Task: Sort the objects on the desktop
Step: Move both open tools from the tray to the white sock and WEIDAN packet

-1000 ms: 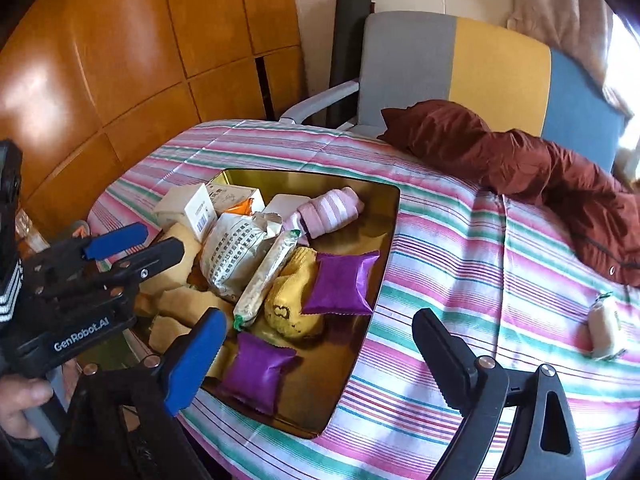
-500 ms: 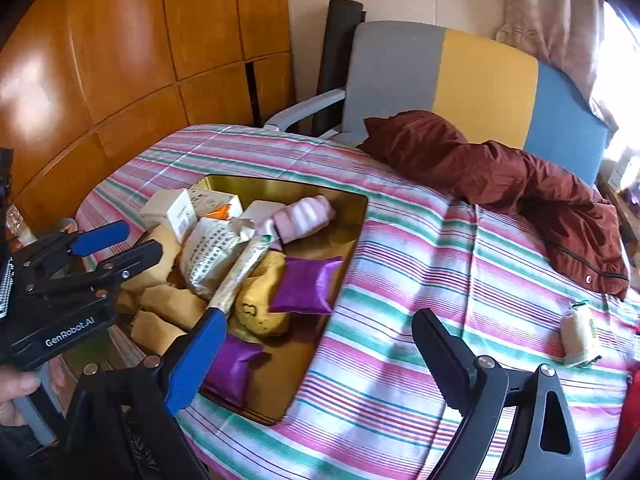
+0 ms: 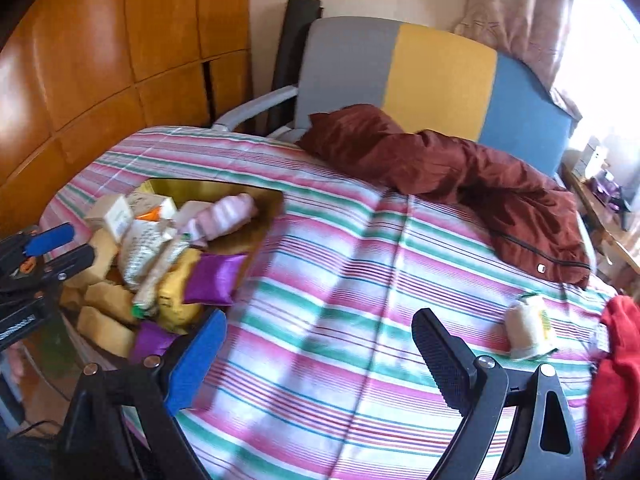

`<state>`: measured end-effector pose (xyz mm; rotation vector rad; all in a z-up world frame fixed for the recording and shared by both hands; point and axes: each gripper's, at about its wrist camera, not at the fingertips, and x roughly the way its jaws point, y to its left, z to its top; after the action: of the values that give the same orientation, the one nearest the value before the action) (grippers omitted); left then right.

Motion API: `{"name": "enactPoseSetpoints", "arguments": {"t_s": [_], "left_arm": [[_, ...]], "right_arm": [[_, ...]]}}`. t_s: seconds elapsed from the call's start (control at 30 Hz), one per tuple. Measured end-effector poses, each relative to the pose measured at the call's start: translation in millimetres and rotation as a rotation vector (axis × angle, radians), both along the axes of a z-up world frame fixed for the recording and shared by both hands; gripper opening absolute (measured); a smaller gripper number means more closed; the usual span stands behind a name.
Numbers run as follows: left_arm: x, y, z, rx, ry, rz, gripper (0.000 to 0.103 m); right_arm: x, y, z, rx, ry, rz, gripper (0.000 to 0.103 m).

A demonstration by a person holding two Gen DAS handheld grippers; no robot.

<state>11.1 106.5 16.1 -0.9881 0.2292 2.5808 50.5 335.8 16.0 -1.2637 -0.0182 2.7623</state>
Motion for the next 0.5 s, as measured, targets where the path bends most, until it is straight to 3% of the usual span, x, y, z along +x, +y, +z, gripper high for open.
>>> {"name": "enactPoseSetpoints", "arguments": {"t_s": [0.5], "left_arm": [[5, 38, -1, -0.014, -0.017, -0.107, 0.055]], "right_arm": [[8, 88, 11, -0.034, -0.016, -0.188, 0.095]]}}
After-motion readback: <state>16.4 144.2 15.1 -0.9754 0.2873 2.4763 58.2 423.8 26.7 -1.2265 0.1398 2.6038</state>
